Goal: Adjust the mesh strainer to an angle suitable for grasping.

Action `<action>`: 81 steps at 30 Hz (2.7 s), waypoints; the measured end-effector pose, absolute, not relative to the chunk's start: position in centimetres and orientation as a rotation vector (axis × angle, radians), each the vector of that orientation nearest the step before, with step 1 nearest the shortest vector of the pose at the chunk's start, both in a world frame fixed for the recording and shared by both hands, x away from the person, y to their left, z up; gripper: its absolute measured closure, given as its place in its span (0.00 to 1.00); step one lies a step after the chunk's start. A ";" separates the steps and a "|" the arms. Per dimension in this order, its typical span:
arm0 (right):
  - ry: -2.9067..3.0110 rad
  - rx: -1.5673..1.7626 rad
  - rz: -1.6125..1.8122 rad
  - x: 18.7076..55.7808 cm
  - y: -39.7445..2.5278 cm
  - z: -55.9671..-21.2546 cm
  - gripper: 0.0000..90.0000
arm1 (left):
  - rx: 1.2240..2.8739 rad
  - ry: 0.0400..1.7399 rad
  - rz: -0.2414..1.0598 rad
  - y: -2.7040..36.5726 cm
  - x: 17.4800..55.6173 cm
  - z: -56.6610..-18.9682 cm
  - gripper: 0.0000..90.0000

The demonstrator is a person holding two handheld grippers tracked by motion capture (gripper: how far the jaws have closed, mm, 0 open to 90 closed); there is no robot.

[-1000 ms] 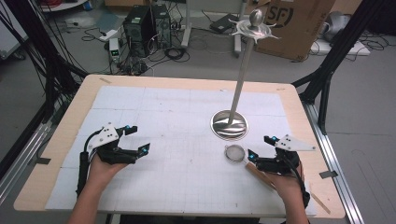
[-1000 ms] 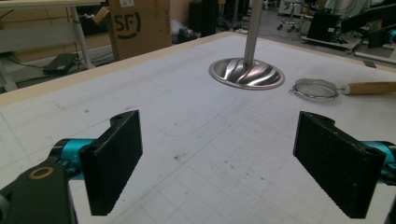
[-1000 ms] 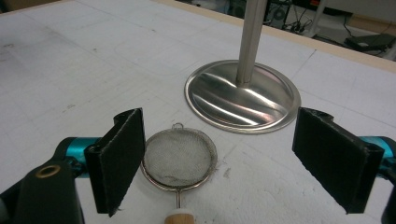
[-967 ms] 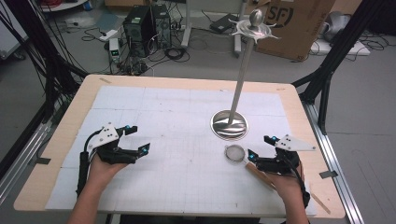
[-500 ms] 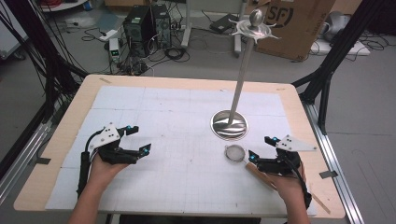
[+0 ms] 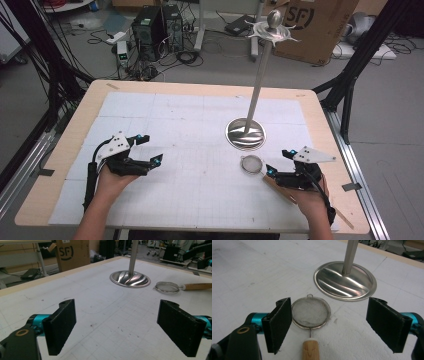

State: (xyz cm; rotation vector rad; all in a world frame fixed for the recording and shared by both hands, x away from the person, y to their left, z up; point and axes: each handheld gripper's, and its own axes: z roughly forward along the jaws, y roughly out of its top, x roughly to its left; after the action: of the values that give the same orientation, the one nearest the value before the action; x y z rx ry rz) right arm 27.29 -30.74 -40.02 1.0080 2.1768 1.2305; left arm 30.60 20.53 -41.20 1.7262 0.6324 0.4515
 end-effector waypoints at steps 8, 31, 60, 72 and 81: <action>2.305 1.010 1.141 27.0 -31.0 -40.8 0.37 | 1.736 0.639 0.452 20.6 30.8 -41.4 0.18; 2.548 1.014 0.849 27.8 -29.0 -42.7 0.70 | 1.736 0.654 0.438 20.6 30.9 -41.5 0.18; 2.580 0.918 0.821 27.8 -27.9 -42.8 0.68 | 1.739 0.656 0.442 20.6 30.9 -41.5 0.18; 2.580 0.911 0.806 27.8 -28.2 -42.6 0.68 | 1.741 0.657 0.443 20.6 30.9 -41.6 0.18; 2.612 0.904 0.770 27.7 -28.0 -42.5 0.68 | 1.738 0.664 0.451 20.8 30.9 -41.4 0.18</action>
State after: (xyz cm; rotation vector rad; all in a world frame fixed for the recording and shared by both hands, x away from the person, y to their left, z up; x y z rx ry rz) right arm 27.72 -28.02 -42.46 0.9040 2.6118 0.7704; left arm 30.89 20.84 -41.39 1.7383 0.6638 0.4510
